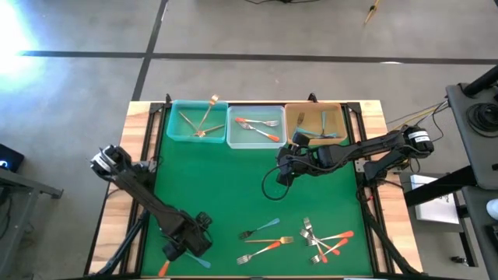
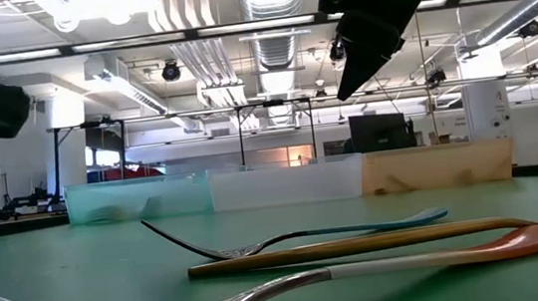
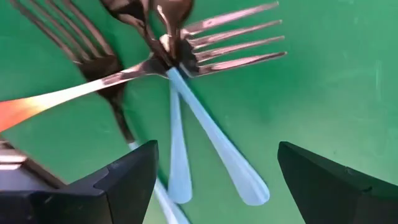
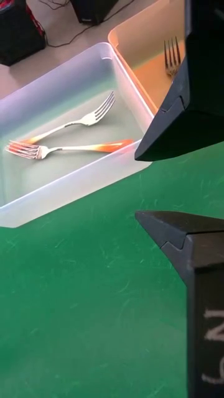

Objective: Sort silverware by color (type)
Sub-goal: Put the blue fork into the orange bin

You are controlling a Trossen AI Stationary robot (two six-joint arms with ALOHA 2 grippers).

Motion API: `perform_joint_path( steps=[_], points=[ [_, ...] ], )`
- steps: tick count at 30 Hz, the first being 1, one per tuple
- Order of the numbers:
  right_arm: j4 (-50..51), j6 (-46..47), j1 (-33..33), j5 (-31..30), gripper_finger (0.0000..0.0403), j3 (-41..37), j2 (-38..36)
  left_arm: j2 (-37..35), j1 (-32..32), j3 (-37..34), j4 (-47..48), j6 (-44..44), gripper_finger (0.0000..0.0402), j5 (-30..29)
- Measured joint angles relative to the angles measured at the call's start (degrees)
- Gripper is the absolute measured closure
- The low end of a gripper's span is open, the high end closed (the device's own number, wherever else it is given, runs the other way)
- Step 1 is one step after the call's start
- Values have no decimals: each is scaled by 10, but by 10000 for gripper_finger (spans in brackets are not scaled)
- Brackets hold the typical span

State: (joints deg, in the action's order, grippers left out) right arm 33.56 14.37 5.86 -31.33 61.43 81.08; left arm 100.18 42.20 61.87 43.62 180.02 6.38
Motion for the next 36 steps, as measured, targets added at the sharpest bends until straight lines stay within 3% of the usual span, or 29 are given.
perform_joint_path(
  steps=[19, 27, 36],
  points=[
    [0, 0, 0, 0, 271, 0, 0, 45, 3, 35, -6, 1, 92, -62],
    [0, 0, 0, 0, 271, 0, 0, 45, 4, 86, 61, 0, 92, -58],
    [0, 0, 0, 0, 271, 0, 0, 81, 4, 81, 70, 0, 92, -59]
  ],
)
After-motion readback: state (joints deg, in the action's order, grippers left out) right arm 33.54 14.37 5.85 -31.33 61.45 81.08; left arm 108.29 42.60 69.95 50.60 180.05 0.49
